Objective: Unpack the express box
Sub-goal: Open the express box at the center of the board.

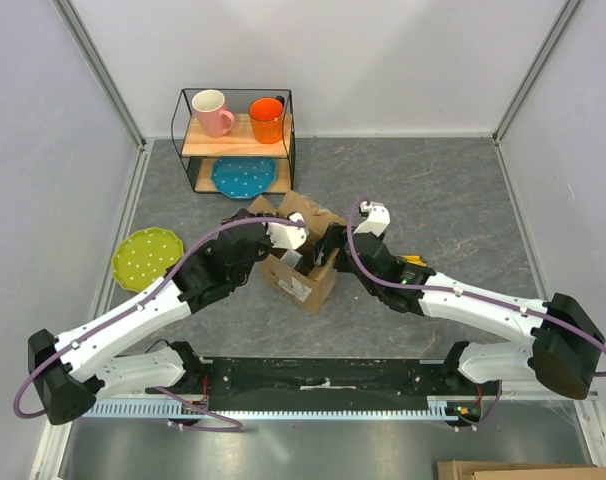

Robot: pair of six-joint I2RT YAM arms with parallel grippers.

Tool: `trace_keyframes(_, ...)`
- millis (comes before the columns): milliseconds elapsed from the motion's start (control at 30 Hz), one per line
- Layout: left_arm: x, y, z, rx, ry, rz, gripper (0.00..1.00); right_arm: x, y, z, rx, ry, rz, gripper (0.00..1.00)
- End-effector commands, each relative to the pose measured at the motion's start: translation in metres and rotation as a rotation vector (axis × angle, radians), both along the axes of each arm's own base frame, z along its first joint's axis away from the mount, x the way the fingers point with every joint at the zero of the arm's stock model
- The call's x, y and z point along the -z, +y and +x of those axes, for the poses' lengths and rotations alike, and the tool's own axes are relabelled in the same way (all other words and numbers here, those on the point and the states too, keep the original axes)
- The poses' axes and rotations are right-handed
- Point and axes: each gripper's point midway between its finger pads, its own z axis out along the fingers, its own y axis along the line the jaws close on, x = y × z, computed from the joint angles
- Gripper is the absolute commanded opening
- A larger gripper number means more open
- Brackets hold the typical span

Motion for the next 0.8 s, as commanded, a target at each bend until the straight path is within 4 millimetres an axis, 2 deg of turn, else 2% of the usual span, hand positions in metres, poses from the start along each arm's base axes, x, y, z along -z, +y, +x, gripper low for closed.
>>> trace_keyframes(0,0.017,0.024,-0.002,-0.072,0.028,0.064,0.02,0.056,-0.031,-0.021,-0.026,0.113,-0.226,0.98)
trace_keyframes(100,0.035,0.021,-0.011,-0.057,0.124,0.001,0.02,0.056,-0.031,-0.022,-0.028,0.112,-0.222,0.98)
trace_keyframes(167,0.039,0.022,-0.015,-0.056,0.172,-0.033,0.02,0.055,-0.031,-0.022,-0.026,0.112,-0.215,0.98)
trace_keyframes(333,0.025,0.007,-0.021,-0.009,0.218,-0.158,0.02,0.050,-0.029,-0.023,-0.034,0.106,-0.197,0.98)
trace_keyframes(400,0.027,-0.002,-0.028,0.029,0.272,-0.200,0.02,0.049,-0.027,-0.024,-0.050,0.094,-0.198,0.98)
trace_keyframes(433,0.021,-0.005,-0.030,0.048,0.280,-0.231,0.02,0.045,-0.024,-0.026,-0.057,0.072,-0.188,0.98)
trace_keyframes(533,0.019,-0.016,-0.038,0.085,0.355,-0.301,0.02,0.034,-0.019,-0.032,-0.078,0.012,-0.181,0.98)
trace_keyframes(767,0.019,-0.031,-0.056,0.143,0.504,-0.400,0.02,0.032,-0.023,-0.052,-0.076,-0.073,-0.242,0.98)
